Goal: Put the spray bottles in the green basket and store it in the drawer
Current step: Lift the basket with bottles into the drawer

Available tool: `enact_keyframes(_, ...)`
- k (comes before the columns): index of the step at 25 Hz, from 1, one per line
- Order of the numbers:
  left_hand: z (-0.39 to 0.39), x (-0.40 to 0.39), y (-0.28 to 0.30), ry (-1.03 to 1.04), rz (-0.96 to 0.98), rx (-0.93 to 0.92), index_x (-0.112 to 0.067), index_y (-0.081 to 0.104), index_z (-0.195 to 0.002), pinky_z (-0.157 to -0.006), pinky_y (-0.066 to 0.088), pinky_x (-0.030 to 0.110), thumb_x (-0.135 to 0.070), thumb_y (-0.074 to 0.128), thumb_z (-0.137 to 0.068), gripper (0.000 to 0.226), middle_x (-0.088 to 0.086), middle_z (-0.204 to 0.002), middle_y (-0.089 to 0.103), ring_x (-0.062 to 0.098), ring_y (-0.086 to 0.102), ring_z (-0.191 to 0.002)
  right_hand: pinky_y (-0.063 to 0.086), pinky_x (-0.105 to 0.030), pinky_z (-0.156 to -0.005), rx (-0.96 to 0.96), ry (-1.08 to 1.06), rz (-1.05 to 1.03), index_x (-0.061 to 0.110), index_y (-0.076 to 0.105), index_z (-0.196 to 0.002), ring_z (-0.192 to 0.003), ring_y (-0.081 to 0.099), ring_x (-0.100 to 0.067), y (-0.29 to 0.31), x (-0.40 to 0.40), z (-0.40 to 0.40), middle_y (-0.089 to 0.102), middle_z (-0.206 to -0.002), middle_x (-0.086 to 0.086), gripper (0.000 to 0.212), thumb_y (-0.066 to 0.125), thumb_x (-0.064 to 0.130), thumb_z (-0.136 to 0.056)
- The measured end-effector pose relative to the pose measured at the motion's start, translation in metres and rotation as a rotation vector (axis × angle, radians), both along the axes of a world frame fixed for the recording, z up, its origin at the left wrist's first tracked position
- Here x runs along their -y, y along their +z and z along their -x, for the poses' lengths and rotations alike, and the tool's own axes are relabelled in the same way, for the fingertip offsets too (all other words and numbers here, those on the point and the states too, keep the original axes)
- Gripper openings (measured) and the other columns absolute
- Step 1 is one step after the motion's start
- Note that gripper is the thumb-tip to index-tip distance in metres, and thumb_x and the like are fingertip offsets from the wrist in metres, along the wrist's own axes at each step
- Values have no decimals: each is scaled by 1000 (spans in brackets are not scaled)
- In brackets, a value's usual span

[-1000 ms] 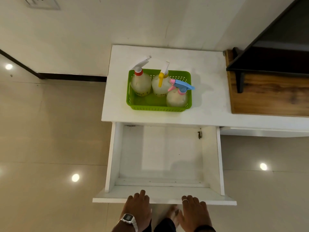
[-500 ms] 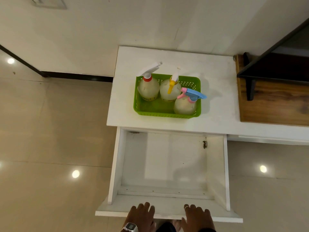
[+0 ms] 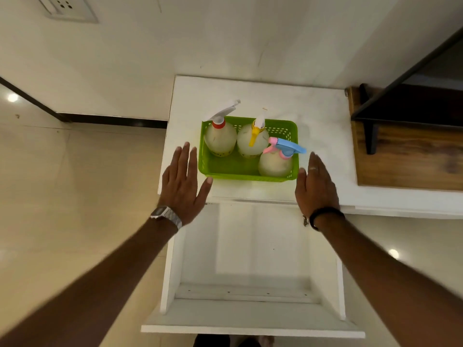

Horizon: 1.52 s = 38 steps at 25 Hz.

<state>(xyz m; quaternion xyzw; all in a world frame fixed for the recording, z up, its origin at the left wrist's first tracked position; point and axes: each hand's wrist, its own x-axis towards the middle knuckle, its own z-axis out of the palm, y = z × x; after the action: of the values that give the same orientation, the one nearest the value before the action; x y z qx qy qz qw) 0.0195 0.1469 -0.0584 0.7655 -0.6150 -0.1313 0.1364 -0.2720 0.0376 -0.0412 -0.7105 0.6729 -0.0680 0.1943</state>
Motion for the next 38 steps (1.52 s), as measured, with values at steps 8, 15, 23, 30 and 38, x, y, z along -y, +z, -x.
enact_keyframes(8,-12,66,-12,82,-298,-140,0,26,-149,-89,47,46,-28,35,-105,53,24,-131,56,43,56,-119,45,-42,-91,-53,-114,-285,5,31,-150,-117,56,-43,-17,41,-29,59,-129,-26,53,39,10,-98)
enact_keyframes(15,-6,59,-5,175,-328,-258,-6,45,-124,-70,45,40,-19,40,-103,26,24,-104,65,45,62,-91,47,-46,-95,82,-268,-289,13,34,-149,-117,55,-45,-19,26,-30,58,-128,-24,57,39,4,-93)
enact_keyframes(23,12,-32,15,142,-231,-370,-13,47,-133,-62,42,33,-18,41,-102,32,1,-77,60,38,65,-75,43,-35,-75,265,-310,-267,17,47,-140,-96,60,-36,-11,-78,3,63,-107,-14,46,37,5,-97)
enact_keyframes(30,58,-143,2,202,-317,-454,-14,42,-143,-65,49,38,-13,44,-101,42,10,-89,68,36,63,-74,41,-31,-62,342,-318,-363,27,49,-136,-76,59,-29,-36,-190,53,67,-98,-6,42,38,8,-100)
enact_keyframes(38,77,-200,-93,441,-607,-592,-17,43,-133,-75,52,40,-2,50,-93,43,18,-102,71,41,66,-93,39,-19,-58,340,-297,-605,32,49,-123,-82,62,-6,-128,-238,75,66,-90,15,33,56,16,-95)
